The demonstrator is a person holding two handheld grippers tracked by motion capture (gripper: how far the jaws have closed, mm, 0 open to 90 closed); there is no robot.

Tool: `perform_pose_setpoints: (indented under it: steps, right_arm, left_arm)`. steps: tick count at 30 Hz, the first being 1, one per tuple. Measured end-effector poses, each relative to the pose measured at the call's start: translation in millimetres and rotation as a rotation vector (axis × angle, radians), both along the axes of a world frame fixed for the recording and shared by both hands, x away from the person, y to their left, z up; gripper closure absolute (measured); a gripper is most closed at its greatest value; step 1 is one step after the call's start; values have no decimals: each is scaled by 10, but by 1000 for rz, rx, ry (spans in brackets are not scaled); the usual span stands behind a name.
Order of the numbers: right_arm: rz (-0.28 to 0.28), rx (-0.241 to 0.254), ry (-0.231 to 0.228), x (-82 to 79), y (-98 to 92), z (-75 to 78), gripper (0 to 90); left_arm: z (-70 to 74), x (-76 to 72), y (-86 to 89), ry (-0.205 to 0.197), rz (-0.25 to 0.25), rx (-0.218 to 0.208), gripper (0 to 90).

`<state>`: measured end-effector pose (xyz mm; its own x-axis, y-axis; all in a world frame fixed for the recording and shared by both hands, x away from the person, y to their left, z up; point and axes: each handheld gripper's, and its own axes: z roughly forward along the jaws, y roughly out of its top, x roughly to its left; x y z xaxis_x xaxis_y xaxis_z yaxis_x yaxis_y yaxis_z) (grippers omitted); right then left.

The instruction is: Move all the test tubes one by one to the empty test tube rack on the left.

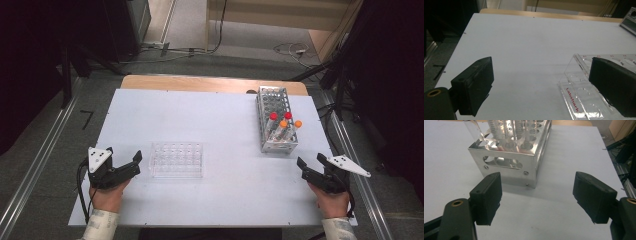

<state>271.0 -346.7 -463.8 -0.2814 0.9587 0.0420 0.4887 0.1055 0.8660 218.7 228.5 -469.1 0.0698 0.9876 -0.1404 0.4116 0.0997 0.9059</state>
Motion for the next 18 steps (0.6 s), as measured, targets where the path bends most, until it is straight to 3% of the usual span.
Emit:
perform_pose_setpoints:
  steps: [18]
  right_arm:
    - [57,11,-4,135,176,25,300]
  left_arm:
    - [-4,14,-28,8,-17,-8,62]
